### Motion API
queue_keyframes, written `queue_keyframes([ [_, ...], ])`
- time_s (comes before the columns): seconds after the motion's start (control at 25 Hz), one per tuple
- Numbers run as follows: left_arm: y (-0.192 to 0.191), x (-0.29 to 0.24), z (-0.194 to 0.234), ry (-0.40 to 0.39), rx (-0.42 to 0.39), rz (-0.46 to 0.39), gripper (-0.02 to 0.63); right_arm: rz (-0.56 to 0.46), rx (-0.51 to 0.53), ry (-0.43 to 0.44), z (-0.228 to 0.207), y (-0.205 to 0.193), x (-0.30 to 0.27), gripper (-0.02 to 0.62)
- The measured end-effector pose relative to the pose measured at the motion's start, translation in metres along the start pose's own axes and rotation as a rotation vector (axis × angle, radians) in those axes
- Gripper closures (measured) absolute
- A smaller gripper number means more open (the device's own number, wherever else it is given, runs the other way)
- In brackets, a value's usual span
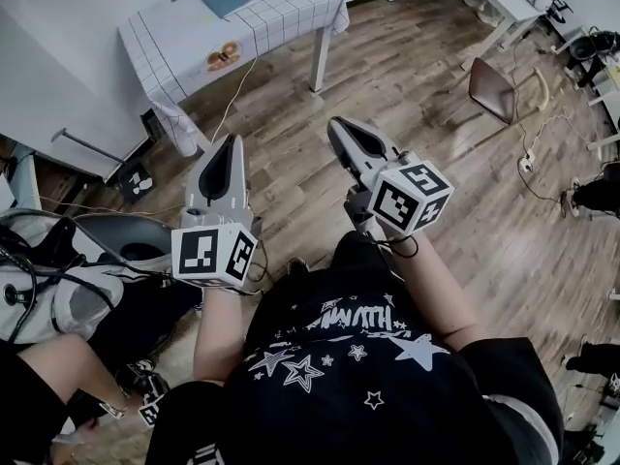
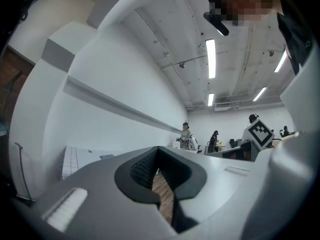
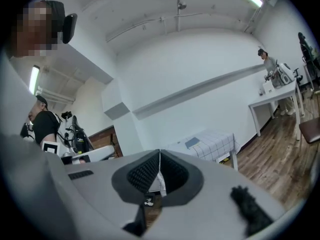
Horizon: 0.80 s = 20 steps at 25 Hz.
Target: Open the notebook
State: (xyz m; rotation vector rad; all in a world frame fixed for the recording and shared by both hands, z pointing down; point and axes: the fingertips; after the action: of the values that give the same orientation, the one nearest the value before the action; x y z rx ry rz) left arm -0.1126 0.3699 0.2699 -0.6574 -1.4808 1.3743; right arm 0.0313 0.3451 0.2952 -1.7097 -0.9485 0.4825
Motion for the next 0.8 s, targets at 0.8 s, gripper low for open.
queue_keyframes([
  [0.8,-0.074,-0.086,0.067,0.077,-0.019,0.122,0.597,0.032,-0.041,-0.069,-0.151,-0.013,-0.091,0.578],
])
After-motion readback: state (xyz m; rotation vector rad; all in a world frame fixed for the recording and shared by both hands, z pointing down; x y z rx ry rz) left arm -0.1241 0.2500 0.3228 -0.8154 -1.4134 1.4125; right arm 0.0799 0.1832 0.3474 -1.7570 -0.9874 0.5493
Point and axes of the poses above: the fingertips, and each gripper's own axes: x backward along the fingers, z to its left, y out of its top, and after that the axes turned 12 degrees about -z, right-handed
